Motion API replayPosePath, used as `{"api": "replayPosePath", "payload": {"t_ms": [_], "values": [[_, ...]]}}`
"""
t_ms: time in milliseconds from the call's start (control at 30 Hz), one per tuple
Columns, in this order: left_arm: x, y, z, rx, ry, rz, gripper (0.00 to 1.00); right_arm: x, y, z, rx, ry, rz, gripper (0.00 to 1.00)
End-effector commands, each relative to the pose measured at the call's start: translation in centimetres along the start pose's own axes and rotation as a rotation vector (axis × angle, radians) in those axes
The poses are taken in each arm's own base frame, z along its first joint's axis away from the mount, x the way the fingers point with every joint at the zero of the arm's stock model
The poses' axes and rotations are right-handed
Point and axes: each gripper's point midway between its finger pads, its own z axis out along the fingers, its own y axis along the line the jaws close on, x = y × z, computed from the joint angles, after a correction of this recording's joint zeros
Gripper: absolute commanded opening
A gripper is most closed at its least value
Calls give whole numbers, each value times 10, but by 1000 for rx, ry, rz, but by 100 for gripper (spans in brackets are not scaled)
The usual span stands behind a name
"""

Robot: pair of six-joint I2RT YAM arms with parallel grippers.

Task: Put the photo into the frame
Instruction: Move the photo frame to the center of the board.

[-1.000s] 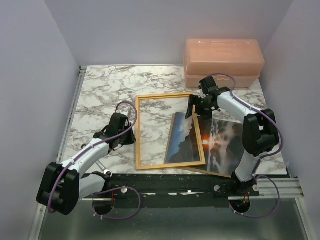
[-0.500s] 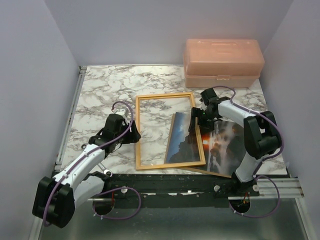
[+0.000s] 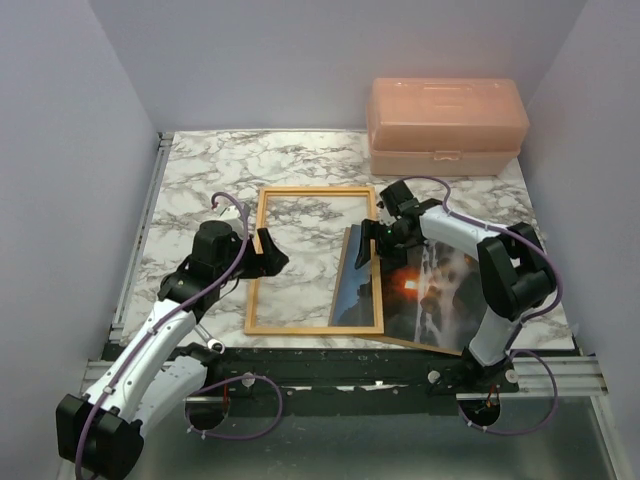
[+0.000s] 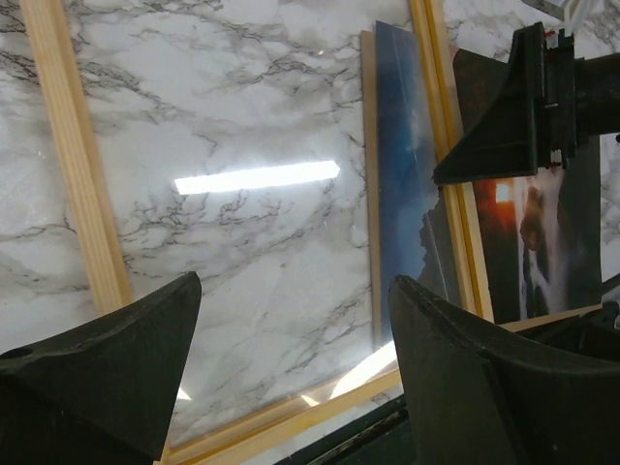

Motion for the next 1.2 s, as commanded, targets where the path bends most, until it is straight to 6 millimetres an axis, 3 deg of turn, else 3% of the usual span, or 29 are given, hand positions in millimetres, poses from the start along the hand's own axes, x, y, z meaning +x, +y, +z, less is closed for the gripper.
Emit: {"api": "replayPosePath", "payload": {"t_ms": [0, 433, 767, 967, 1167], "values": [[11, -13, -13, 54, 53, -18, 80, -16, 39, 9, -100, -20, -13, 76], [36, -27, -31, 122, 147, -122, 81, -19, 105, 43, -231, 13, -35, 76], [37, -41, -39, 139, 214, -215, 86, -23, 149, 67, -298, 76, -40, 76], [50, -42, -32, 156, 280, -258, 86, -23, 138, 59, -236, 45, -56, 78], [57, -40, -26, 157, 305, -275, 87, -10, 99, 31, -108, -40, -59, 79]]}}
